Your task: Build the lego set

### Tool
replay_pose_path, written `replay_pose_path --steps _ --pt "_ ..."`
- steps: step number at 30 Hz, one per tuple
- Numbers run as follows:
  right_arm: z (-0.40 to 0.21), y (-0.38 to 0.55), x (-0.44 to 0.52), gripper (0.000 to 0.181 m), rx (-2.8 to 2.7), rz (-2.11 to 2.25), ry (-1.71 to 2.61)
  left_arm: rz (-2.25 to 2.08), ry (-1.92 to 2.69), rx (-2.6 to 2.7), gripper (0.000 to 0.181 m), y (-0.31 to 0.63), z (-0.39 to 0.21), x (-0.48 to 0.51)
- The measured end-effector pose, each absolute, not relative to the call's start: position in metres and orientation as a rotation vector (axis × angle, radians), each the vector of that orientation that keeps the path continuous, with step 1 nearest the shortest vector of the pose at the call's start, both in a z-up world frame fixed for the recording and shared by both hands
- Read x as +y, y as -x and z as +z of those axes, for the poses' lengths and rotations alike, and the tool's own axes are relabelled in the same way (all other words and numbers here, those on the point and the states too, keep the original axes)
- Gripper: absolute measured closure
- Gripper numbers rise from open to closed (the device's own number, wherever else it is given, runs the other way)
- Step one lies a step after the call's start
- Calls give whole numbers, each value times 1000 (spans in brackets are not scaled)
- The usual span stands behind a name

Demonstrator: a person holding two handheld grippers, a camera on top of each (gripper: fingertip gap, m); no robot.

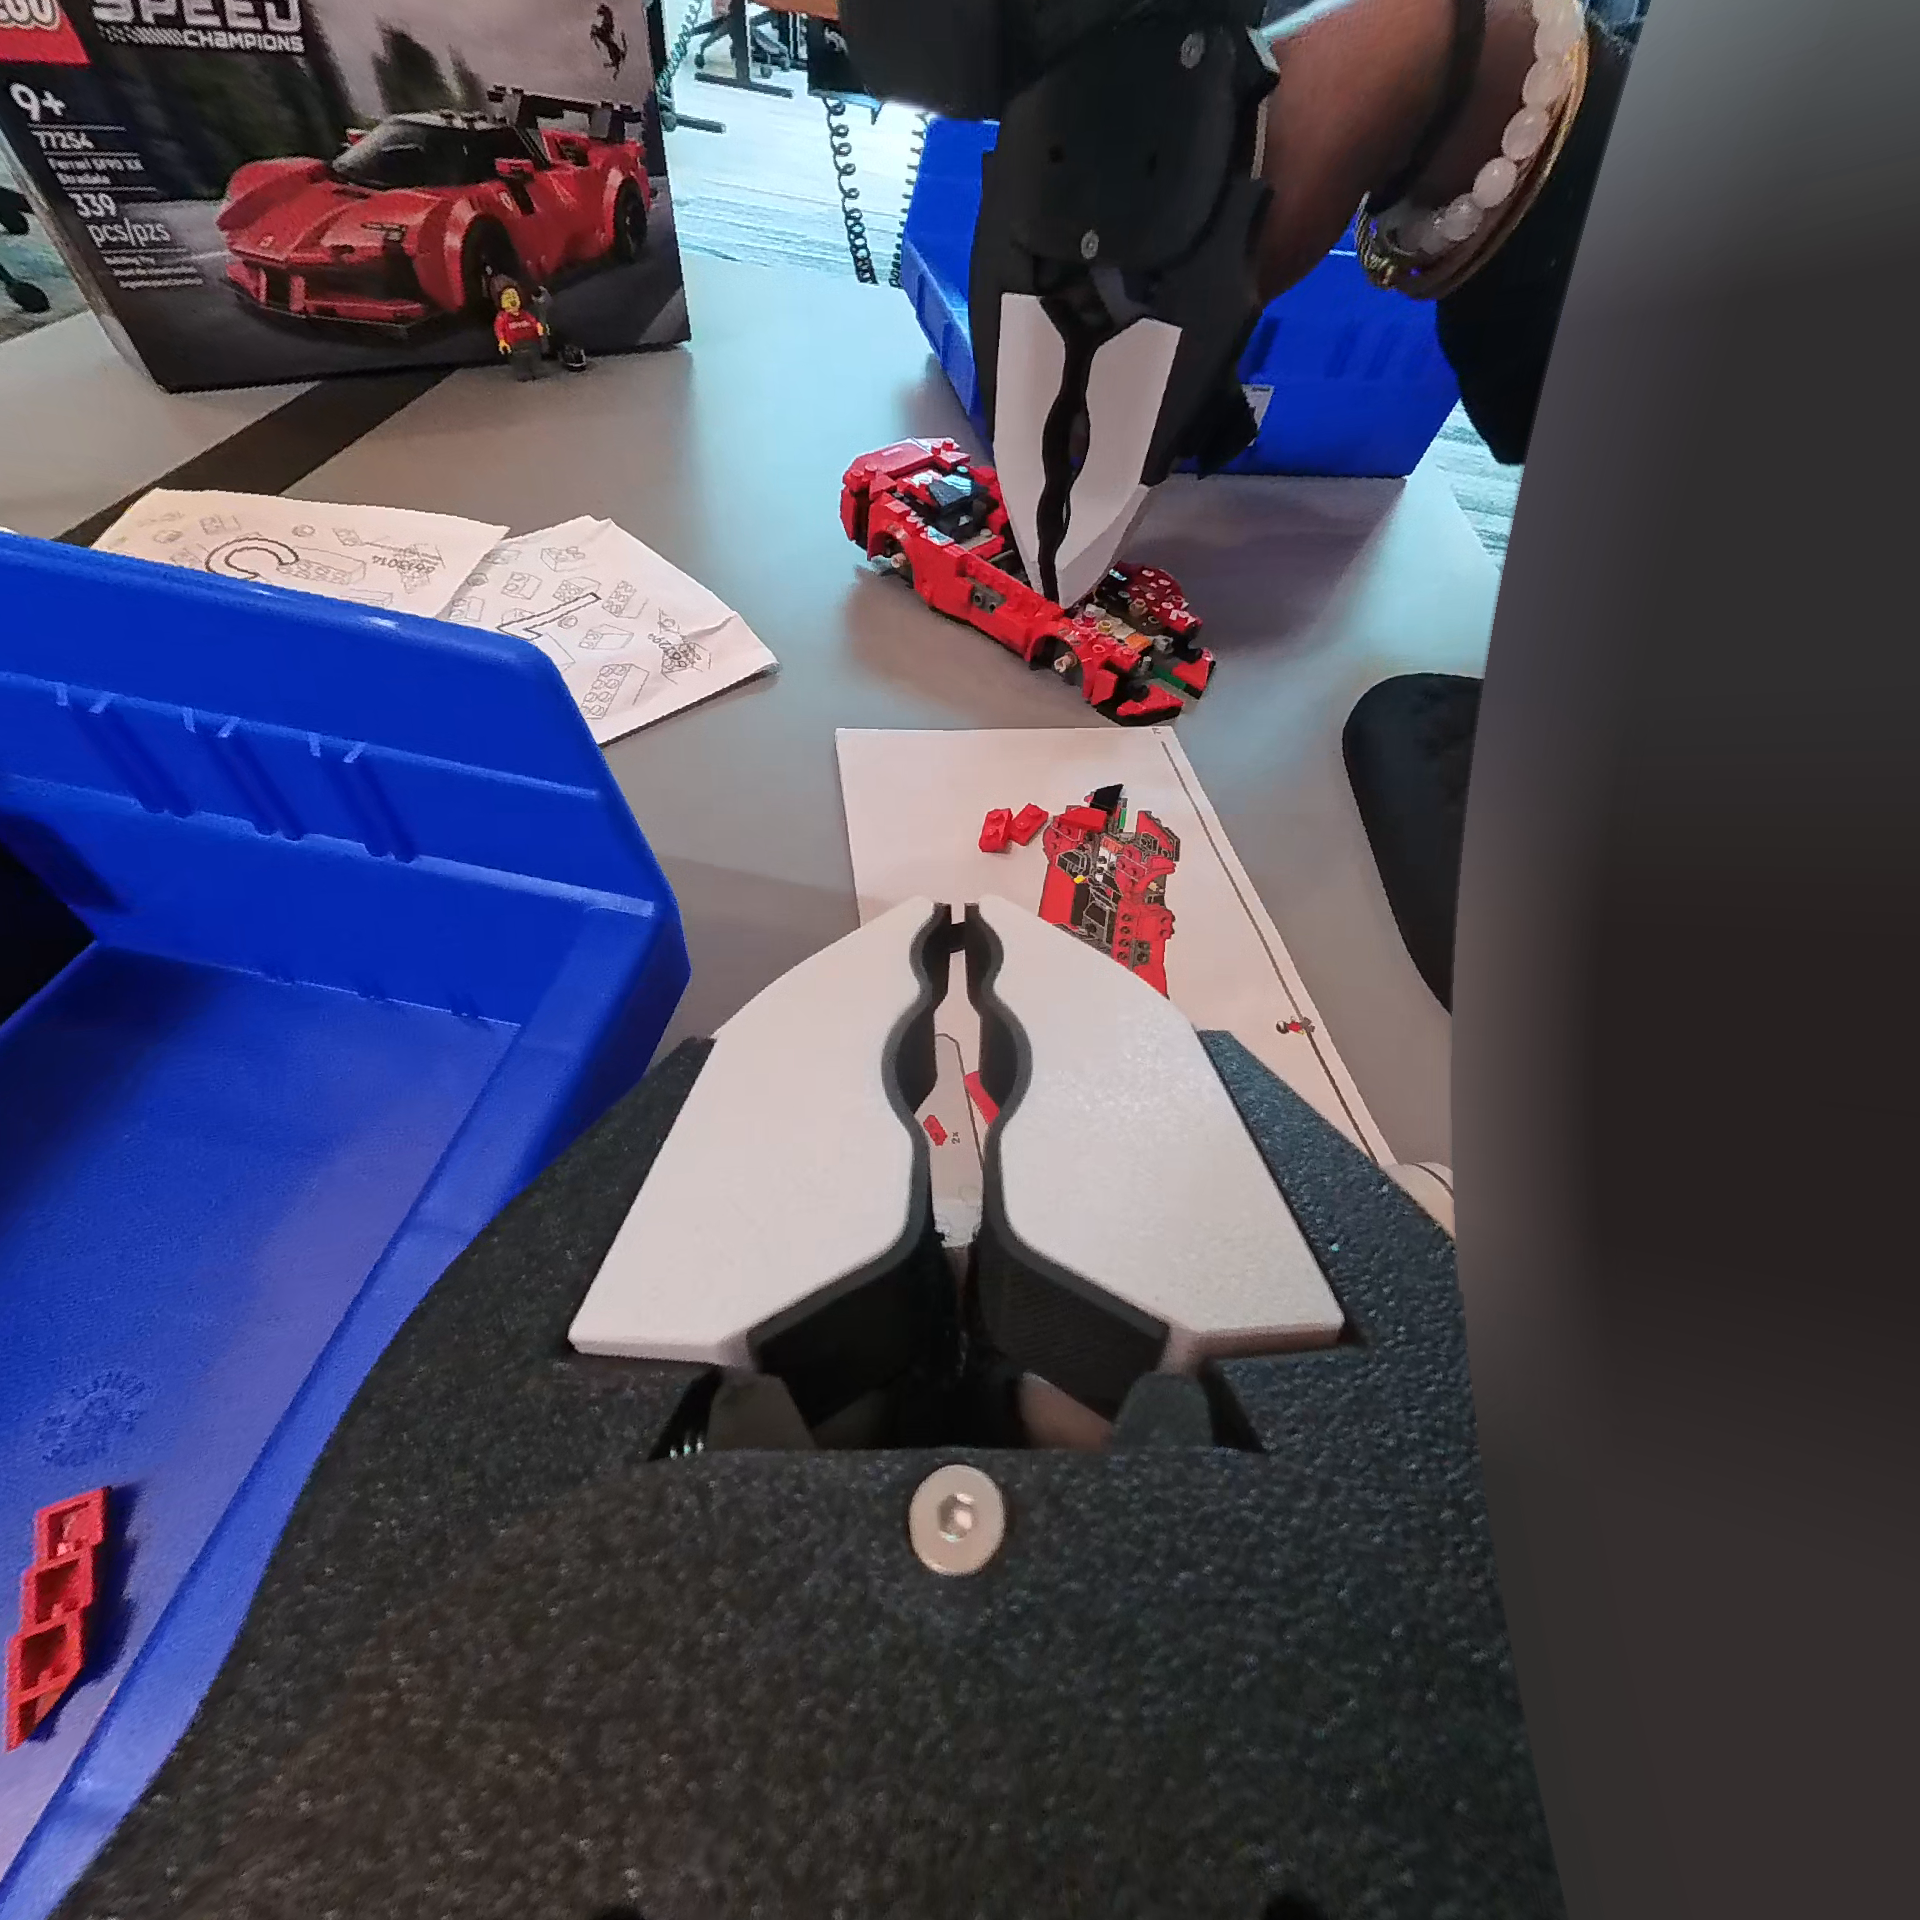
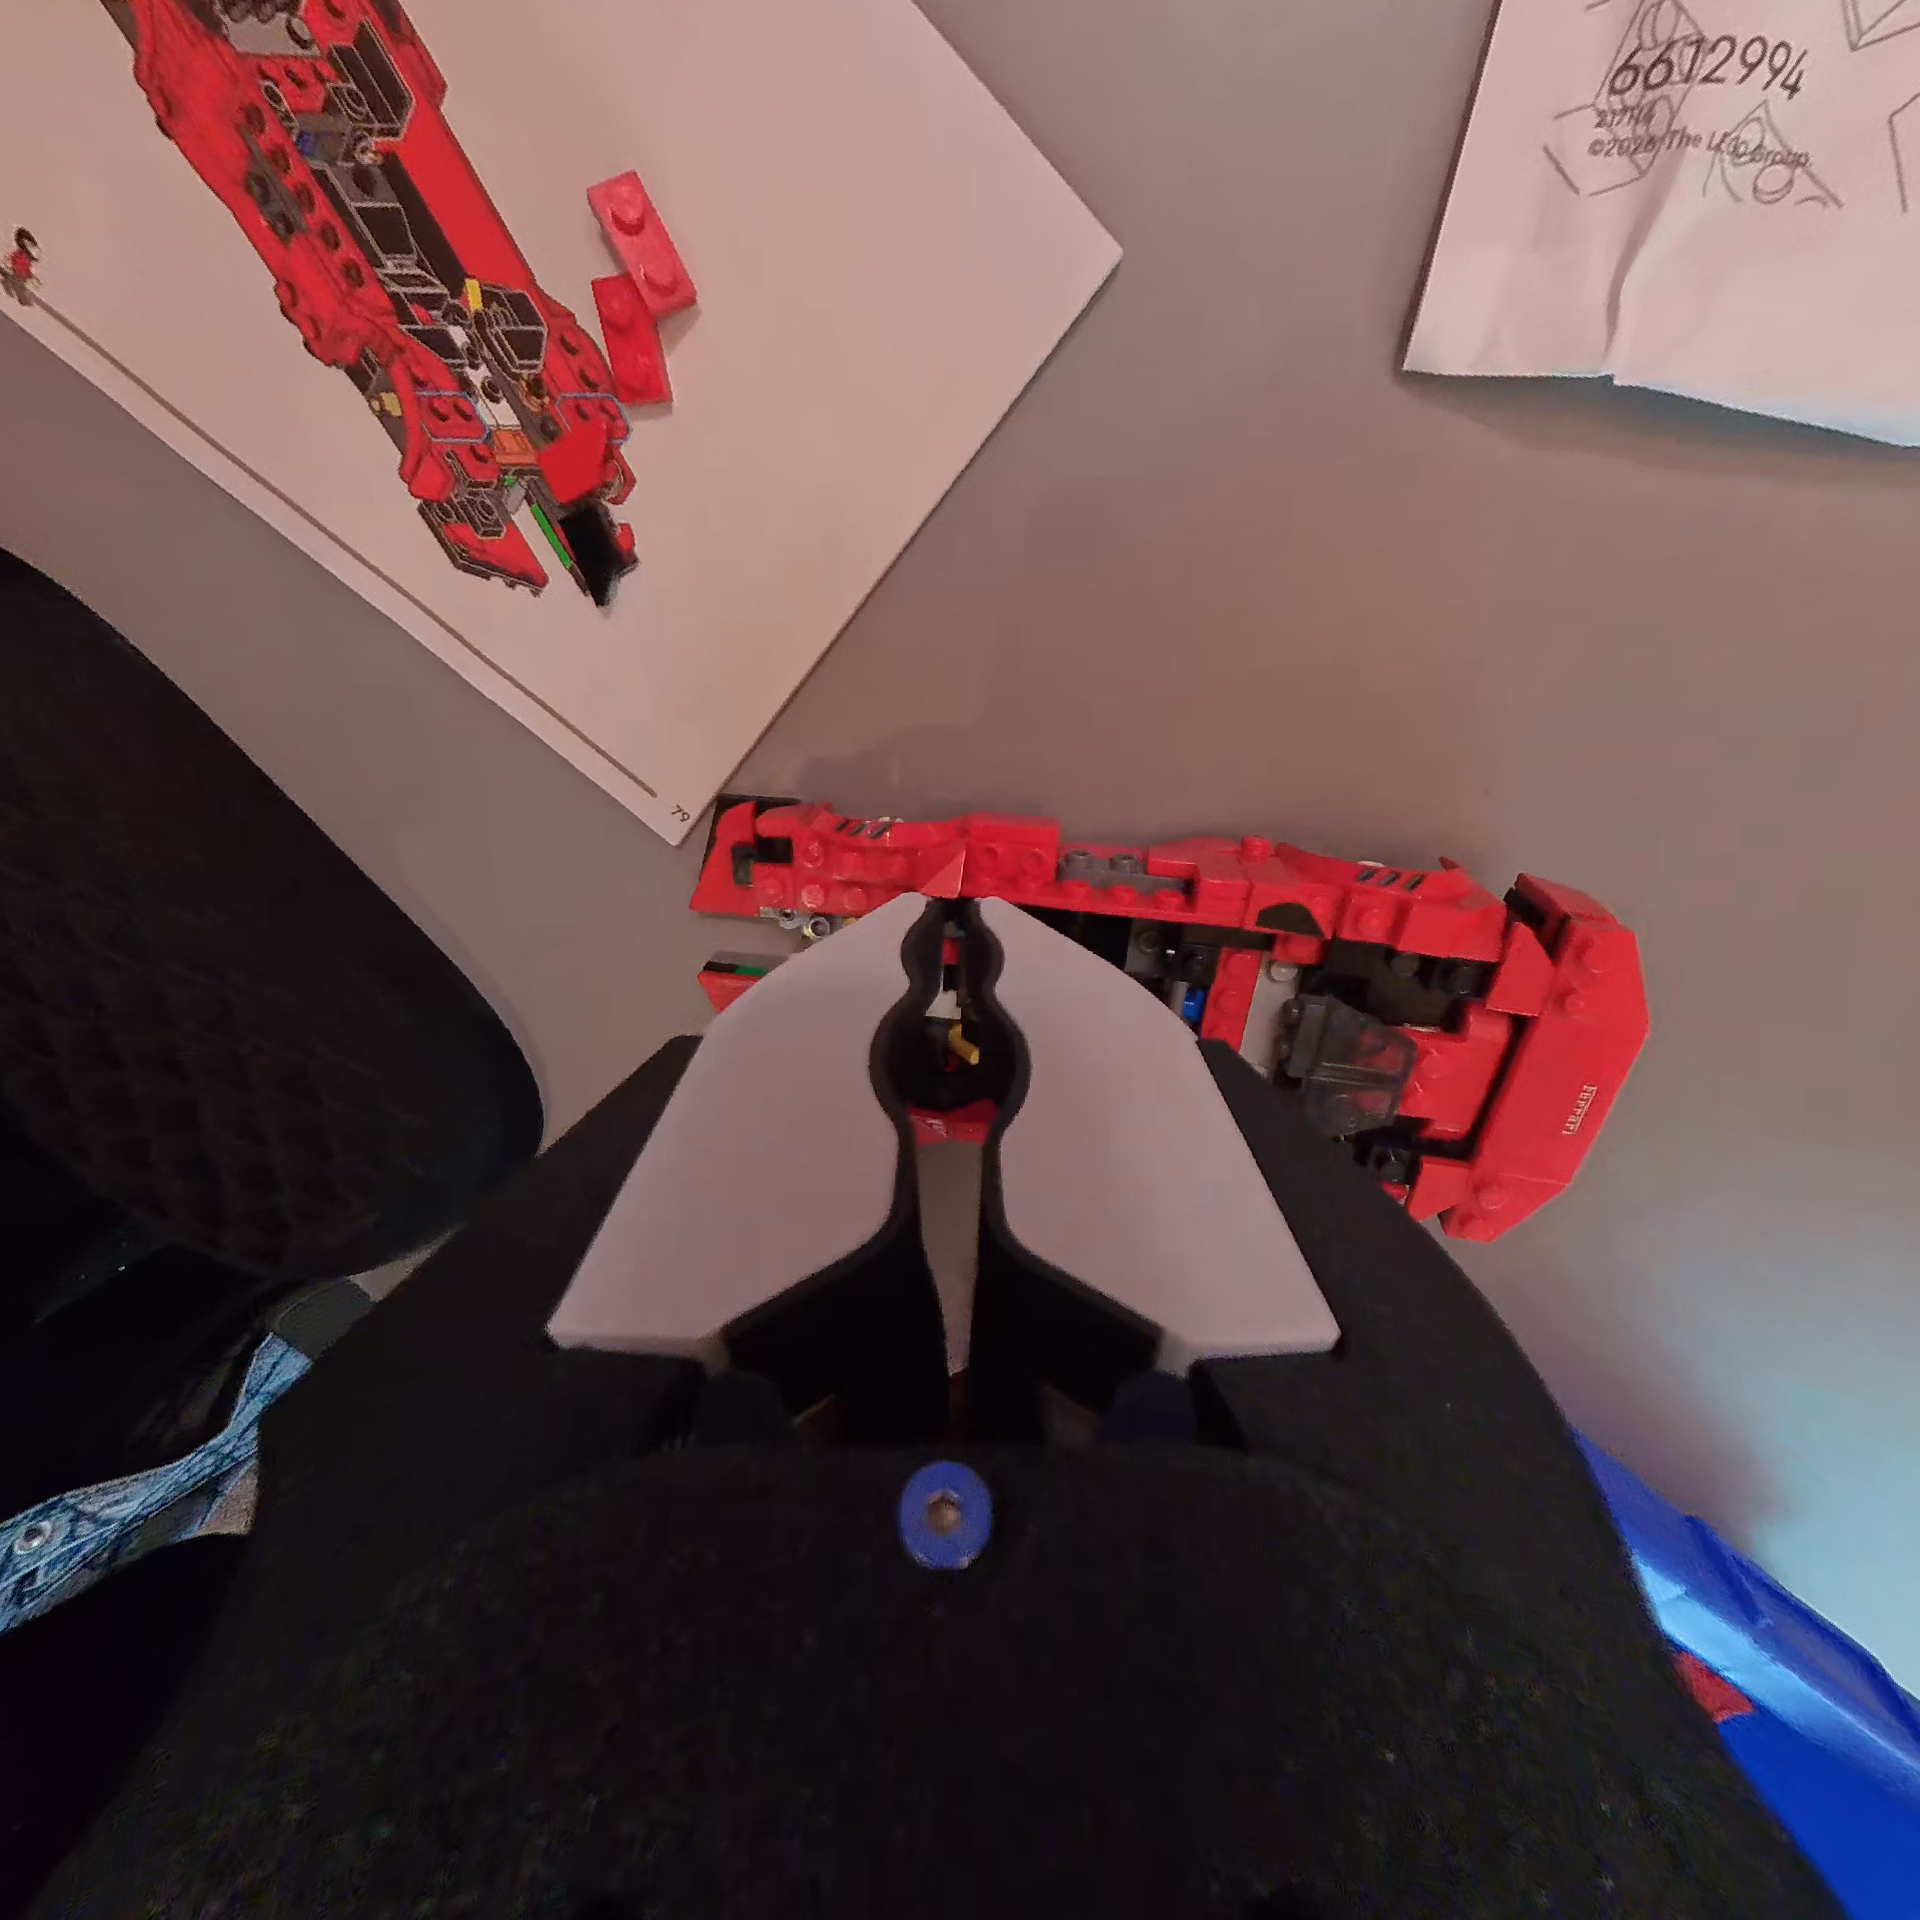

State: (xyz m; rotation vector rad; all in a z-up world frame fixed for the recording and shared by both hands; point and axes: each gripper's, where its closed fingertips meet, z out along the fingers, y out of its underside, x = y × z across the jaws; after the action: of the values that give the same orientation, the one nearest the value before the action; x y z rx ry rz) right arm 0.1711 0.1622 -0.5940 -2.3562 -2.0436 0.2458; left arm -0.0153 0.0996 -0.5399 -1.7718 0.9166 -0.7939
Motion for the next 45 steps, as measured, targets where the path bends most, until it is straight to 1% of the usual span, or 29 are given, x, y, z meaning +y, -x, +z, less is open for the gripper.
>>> replay_pose_path --steps 4,16,19,23,27,29,32,35,37,45 --pt "-594 -171 162 177 -2053 227 2358 -801 1772 913 180 15 -540 100" --pt "-590 -177 159 176 -2114 388 2339 -785 1737 920 180 13 -532 97" --pt "-570 -178 169 174 -2023 436 2298 -779 1742 918 179 13 -534 98" --pt "-526 -175 185 168 -1795 521 2147 -781 1746 916 179 13 -537 98" --pt "-493 -155 167 154 -1679 730 1852 -769 1758 899 174 15 -539 101" --pt "-489 -141 144 148 -1677 886 1733 -770 1759 885 174 16 -539 102" --pt "-516 -127 105 152 -1812 1020 1691 -774 1756 863 174 18 -537 104" --pt "-567 -125 91 159 -2024 873 1797 -784 1753 854 174 18 -538 104" --pt "-587 -120 91 163 -2079 784 1840 -789 1753 864 174 17 -539 102" --pt "-602 -104 105 165 -2042 664 1885 -756 1725 821 174 24 -532 108"
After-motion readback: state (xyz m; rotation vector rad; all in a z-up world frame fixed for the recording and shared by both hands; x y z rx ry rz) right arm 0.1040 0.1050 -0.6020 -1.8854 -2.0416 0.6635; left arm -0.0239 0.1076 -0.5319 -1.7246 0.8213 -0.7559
